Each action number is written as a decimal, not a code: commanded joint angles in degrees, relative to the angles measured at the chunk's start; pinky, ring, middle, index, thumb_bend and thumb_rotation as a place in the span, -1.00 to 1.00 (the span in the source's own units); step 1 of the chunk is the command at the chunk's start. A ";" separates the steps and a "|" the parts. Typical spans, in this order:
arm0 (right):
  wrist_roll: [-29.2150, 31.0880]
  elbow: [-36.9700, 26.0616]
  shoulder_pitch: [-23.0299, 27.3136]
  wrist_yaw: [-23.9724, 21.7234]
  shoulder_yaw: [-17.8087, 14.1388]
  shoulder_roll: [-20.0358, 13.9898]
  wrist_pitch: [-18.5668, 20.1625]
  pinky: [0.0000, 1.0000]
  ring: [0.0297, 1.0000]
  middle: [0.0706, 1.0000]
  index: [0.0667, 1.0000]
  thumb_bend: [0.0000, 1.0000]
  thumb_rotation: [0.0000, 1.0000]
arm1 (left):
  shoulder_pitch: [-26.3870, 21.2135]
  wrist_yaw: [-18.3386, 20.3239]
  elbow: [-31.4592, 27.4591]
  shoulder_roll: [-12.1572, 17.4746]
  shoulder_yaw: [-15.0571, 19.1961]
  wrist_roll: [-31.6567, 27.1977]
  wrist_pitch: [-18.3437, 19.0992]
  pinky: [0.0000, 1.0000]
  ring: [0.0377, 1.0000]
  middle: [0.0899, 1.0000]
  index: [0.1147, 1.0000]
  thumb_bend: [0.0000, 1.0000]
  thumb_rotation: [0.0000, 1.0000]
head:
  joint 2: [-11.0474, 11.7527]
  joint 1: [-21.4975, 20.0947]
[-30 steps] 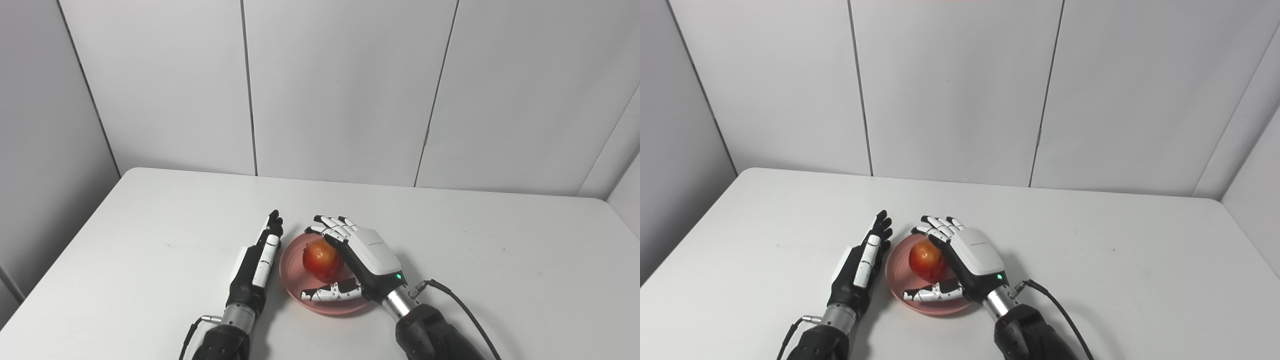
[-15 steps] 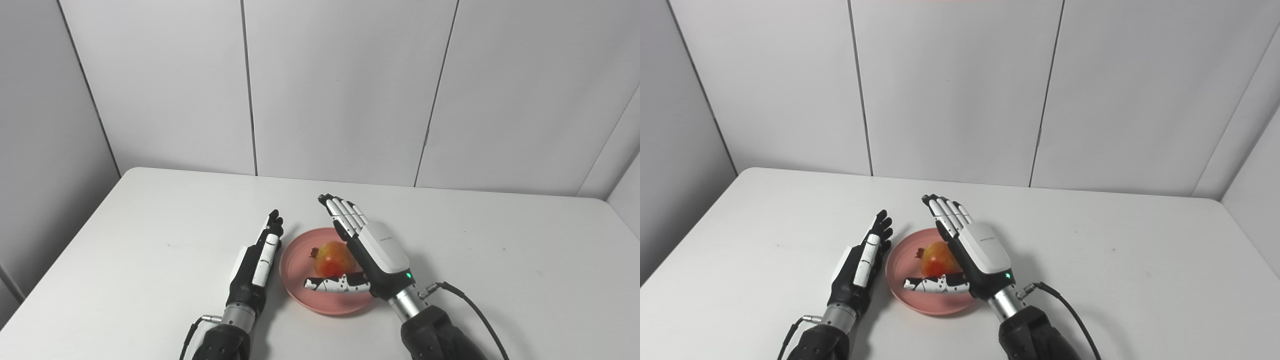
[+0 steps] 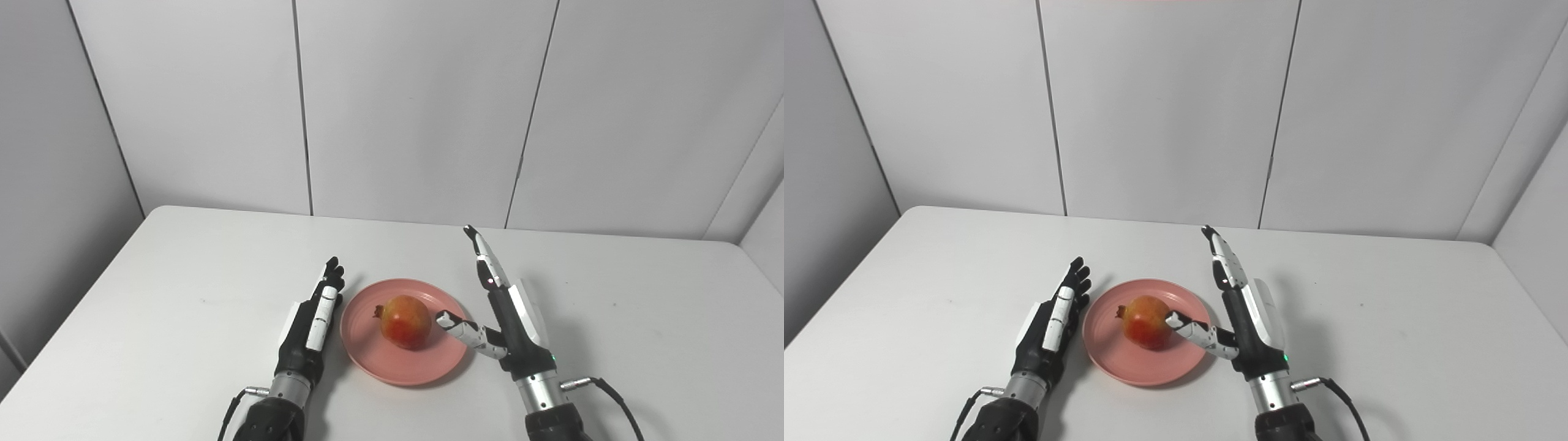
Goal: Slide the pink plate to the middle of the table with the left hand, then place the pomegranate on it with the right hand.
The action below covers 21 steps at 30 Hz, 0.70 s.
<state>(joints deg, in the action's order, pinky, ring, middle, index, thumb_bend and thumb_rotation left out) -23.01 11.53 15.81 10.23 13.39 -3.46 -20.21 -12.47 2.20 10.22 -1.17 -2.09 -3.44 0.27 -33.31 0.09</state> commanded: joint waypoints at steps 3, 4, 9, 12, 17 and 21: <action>3.65 -4.20 -0.04 -1.74 -2.33 1.23 3.29 1.00 1.00 1.00 1.00 0.36 0.95 | -1.01 1.00 -1.64 -0.17 -0.02 -0.77 0.35 1.00 1.00 1.00 1.00 0.26 1.00 | -0.15 -0.07; 5.01 -4.69 -0.71 -2.32 -2.91 1.50 4.47 1.00 1.00 1.00 1.00 0.37 0.97 | -0.98 1.07 -1.72 -0.15 0.08 -1.03 0.40 1.00 1.00 1.00 1.00 0.26 1.00 | -0.16 -0.38; 8.37 -4.98 -1.81 -3.41 -5.06 2.87 7.85 1.00 1.00 1.00 1.00 0.41 1.00 | -0.99 1.50 -2.06 -0.04 0.32 -2.02 0.51 1.00 1.00 1.00 1.00 0.23 1.00 | -0.31 -2.65; 11.04 -3.90 -1.57 -3.66 -6.47 3.64 7.86 1.00 1.00 1.00 1.00 0.38 1.00 | -1.17 1.54 -1.66 0.12 0.34 -1.95 0.31 1.00 1.00 1.00 1.00 0.23 1.00 | 0.04 -3.66; 19.40 -2.93 -2.12 -6.85 -8.84 4.55 7.87 1.00 1.00 1.00 1.00 0.34 0.91 | -1.33 2.14 -0.61 0.29 0.39 -2.41 -0.92 1.00 1.00 1.00 1.00 0.22 1.00 | 0.37 -4.03; 22.48 -2.74 -2.72 -7.96 -10.01 5.07 8.73 1.00 1.00 1.00 1.00 0.40 0.85 | -1.00 2.47 -1.22 0.52 0.48 -2.74 -0.71 1.00 1.00 1.00 1.00 0.25 1.00 | 0.03 -4.18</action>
<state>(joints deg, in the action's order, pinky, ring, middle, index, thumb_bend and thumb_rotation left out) -1.75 9.67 11.96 2.84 3.85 1.03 -11.75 -12.41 3.48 10.01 -0.90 -1.67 -5.70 0.73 -33.05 -4.04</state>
